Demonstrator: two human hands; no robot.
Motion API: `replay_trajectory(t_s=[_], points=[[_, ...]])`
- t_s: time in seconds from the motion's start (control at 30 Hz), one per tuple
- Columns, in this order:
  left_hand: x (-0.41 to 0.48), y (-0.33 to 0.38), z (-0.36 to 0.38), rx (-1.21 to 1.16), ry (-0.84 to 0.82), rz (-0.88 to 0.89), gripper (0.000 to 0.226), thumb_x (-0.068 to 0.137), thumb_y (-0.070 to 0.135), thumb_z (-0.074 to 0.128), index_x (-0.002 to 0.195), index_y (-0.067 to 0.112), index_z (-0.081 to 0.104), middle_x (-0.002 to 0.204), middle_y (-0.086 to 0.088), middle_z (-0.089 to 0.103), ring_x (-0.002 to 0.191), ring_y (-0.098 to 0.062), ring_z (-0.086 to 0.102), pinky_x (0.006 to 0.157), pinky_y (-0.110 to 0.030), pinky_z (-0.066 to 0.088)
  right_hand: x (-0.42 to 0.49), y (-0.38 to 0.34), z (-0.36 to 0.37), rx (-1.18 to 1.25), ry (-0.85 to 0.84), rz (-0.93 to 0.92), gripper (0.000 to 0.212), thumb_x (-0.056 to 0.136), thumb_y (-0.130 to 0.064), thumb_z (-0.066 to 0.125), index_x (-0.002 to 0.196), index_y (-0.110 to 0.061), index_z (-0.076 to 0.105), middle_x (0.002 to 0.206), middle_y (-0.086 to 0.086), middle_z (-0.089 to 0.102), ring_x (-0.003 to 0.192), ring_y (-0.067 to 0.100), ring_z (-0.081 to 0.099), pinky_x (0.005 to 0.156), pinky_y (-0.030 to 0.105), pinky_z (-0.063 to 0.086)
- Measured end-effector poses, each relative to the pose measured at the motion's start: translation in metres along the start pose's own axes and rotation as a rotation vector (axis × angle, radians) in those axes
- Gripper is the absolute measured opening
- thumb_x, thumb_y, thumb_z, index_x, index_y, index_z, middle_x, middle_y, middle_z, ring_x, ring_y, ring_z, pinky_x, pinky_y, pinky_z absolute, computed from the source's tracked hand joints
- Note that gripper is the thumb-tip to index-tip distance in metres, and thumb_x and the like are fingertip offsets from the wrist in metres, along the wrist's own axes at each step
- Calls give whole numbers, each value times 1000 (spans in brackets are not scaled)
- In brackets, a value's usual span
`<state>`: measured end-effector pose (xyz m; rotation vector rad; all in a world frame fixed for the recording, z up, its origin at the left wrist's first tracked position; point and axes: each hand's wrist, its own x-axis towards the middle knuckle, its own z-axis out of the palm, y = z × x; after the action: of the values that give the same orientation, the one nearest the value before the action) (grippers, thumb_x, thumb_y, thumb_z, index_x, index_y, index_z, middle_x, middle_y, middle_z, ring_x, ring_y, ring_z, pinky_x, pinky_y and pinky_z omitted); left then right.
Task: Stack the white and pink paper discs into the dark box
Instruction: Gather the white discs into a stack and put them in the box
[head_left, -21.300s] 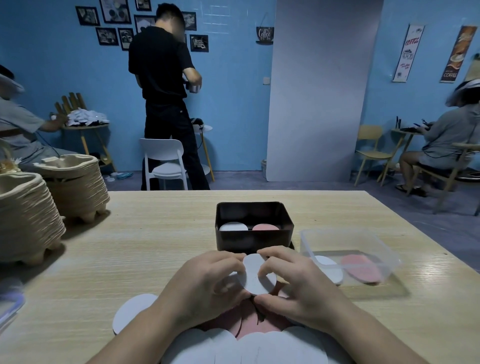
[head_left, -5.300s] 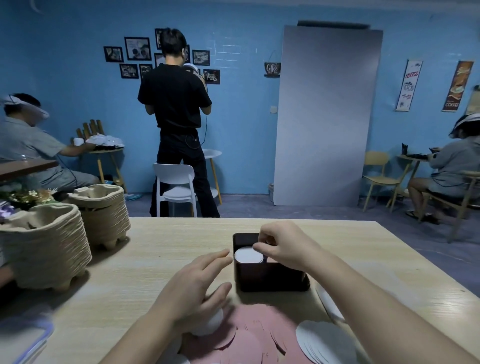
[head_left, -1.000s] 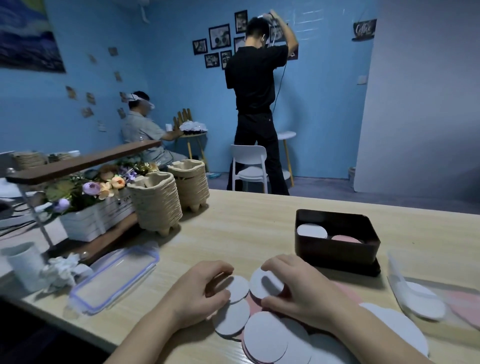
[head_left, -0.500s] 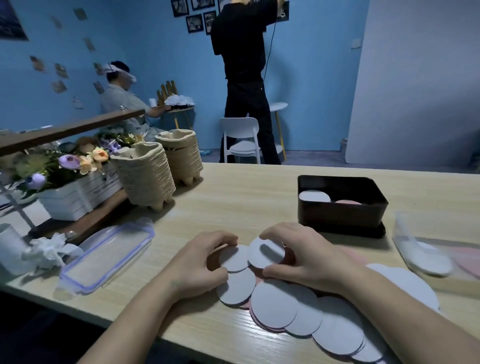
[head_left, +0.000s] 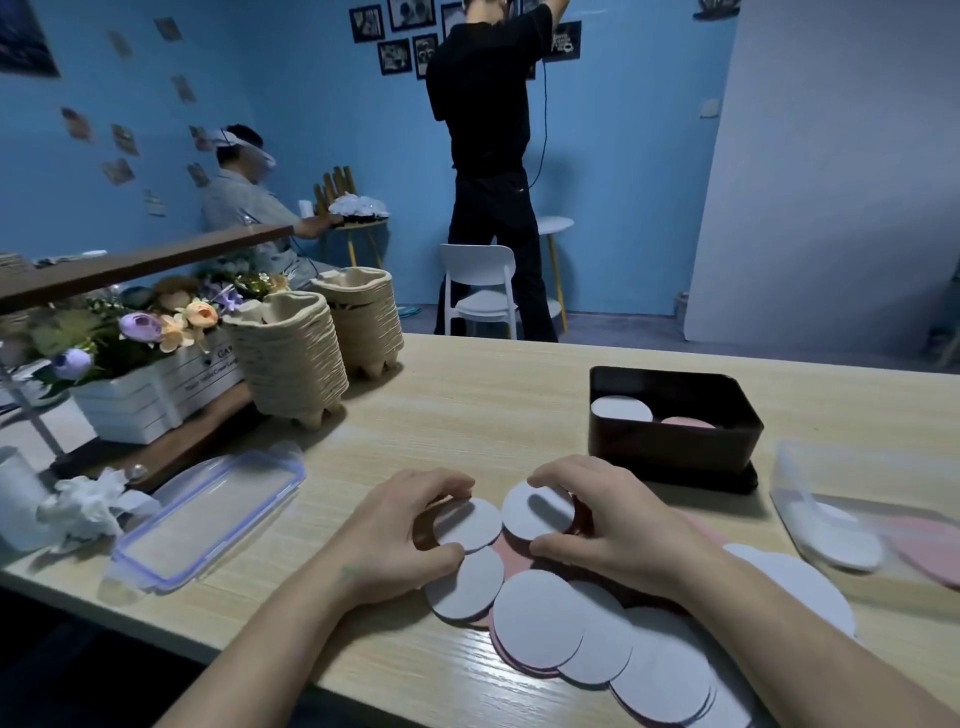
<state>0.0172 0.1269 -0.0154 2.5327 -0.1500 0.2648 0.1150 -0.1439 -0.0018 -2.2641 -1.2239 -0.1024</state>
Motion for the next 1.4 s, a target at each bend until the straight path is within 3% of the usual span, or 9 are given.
replay_trajectory(t_s=[0.13, 0.33, 0.5, 0.6, 0.73, 0.87, 1.0, 1.17, 1.4], points=[[-2, 2, 0, -66, 76, -1, 62, 71, 41, 72, 131, 39, 58, 125, 28, 57, 124, 6, 51, 104, -27, 48, -1, 2, 0, -23, 27, 13, 57, 83, -58, 75, 131, -34, 57, 129, -21, 57, 119, -5, 47, 102, 16, 39], [-3, 5, 0, -108, 219, 66, 60, 76, 22, 86, 131, 26, 62, 122, 23, 63, 119, -1, 57, 93, -22, 50, 0, 5, 6, -9, 25, -2, 63, 80, -60, 75, 135, -39, 52, 131, -25, 54, 123, -6, 45, 103, 17, 39], [9, 23, 8, -94, 197, 204, 65, 77, 33, 85, 136, 21, 58, 124, 18, 64, 117, -3, 60, 97, -20, 49, 1, 5, 8, 56, 70, -46, 66, 75, -60, 77, 133, -40, 53, 127, -28, 53, 120, -8, 46, 100, 12, 37], [13, 31, 16, -96, 160, 262, 65, 79, 34, 84, 137, 19, 58, 126, 14, 65, 115, -3, 61, 96, -26, 52, 3, 8, 10, 67, 94, -100, 64, 76, -57, 78, 132, -38, 53, 131, -23, 55, 120, -6, 48, 102, 16, 41], [12, 27, 19, -75, 188, 311, 67, 81, 36, 84, 140, 18, 58, 132, 13, 65, 122, -2, 61, 100, -30, 52, 7, 7, 14, 47, 118, -176, 57, 78, -44, 86, 127, -36, 57, 137, -11, 58, 127, 9, 55, 103, 26, 48], [11, 24, 20, -82, 211, 321, 71, 81, 39, 84, 143, 18, 56, 140, 11, 62, 127, -1, 57, 103, -29, 51, 7, 2, 12, 82, 145, -181, 41, 82, -61, 73, 112, -35, 61, 135, -12, 59, 126, 8, 57, 100, 27, 51], [8, 24, 20, -186, 265, 255, 67, 77, 43, 85, 135, 20, 61, 125, 14, 68, 116, -5, 64, 95, -29, 55, 2, 1, 8, 107, 165, -136, 41, 81, -64, 71, 107, -32, 66, 134, -11, 61, 127, 2, 55, 101, 27, 49], [8, 25, 21, -216, 312, 275, 48, 80, 32, 85, 122, 17, 67, 111, 12, 73, 105, -11, 70, 88, -33, 57, 1, -2, 6, 179, 203, -103, 40, 81, -63, 73, 105, -31, 67, 132, -10, 63, 127, 1, 56, 102, 24, 48], [9, 28, 19, -179, 315, 329, 44, 84, 29, 81, 124, 15, 67, 112, 13, 72, 102, -9, 69, 87, -30, 56, 4, -2, 8, 188, 161, -79, 40, 77, -61, 77, 101, -33, 62, 137, -9, 59, 132, -1, 51, 106, 31, 47]])
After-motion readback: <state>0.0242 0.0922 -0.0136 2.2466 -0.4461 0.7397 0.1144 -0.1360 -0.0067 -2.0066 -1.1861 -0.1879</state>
